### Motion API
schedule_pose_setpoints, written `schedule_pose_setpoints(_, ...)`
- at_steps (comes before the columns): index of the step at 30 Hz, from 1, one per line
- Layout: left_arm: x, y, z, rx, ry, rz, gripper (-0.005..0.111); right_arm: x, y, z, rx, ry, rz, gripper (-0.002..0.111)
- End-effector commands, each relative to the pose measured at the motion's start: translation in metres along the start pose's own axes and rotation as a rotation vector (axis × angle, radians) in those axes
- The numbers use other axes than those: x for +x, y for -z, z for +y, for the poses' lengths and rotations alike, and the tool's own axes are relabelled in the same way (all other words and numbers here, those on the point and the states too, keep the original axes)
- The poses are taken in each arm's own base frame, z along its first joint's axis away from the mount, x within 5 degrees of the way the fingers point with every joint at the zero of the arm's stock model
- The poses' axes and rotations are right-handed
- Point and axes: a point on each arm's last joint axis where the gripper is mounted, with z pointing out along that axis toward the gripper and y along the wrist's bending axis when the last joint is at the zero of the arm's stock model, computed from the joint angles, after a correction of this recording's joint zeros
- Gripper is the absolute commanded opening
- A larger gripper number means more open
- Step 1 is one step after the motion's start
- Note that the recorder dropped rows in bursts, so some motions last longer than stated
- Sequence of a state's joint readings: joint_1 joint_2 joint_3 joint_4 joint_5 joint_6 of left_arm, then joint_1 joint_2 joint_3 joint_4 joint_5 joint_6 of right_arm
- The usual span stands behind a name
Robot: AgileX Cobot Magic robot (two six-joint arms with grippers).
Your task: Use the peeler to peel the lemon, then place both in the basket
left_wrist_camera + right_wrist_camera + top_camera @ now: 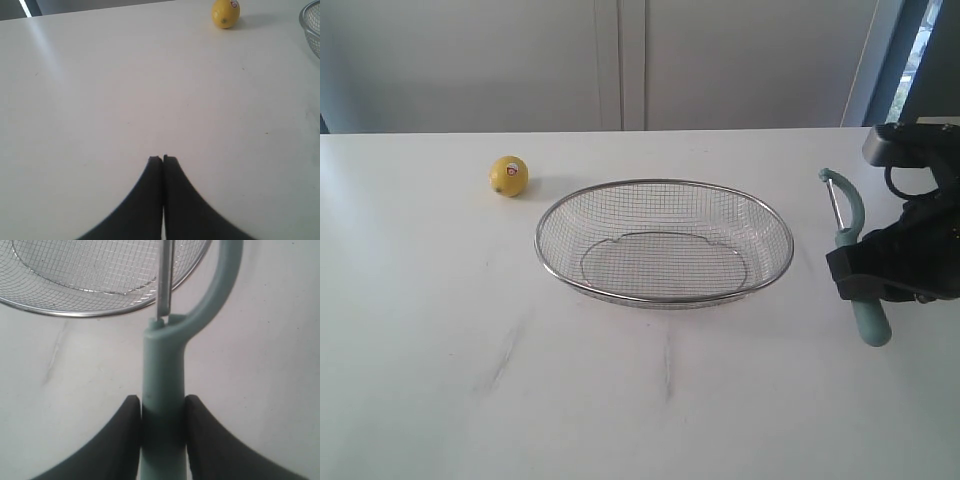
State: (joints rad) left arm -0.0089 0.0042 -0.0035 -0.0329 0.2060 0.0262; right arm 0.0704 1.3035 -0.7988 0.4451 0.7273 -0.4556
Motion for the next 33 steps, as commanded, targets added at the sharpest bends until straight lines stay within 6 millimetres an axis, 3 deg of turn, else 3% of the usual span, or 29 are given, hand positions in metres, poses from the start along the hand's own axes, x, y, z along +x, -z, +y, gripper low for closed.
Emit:
schedule_pose_setpoints(1, 0.001, 0.000, -0.001, 0.008, 0.002, -0.004, 0.000, -0.002, 0.003, 0.001, 0.001, 0.009, -0.022, 0.000)
schedule_pose_setpoints(7, 0.000, 0.000, 0.000, 0.005, 0.005, -0.017, 0.000, -0.003, 0.003, 0.001, 0.002, 0.009, -0.024, 0.000)
schedule_pose_setpoints(17, -0.029, 0.005, 0.005, -0.055, 0.008, -0.340, 0.000, -0.003, 0.003, 0.001, 0.002, 0.009, -0.024, 0.000)
schedule_pose_setpoints(33, -0.028, 0.005, 0.005, -0.051, 0.008, -0.320, 0.000, -0.003, 0.003, 0.001, 0.003, 0.009, -0.026, 0.000)
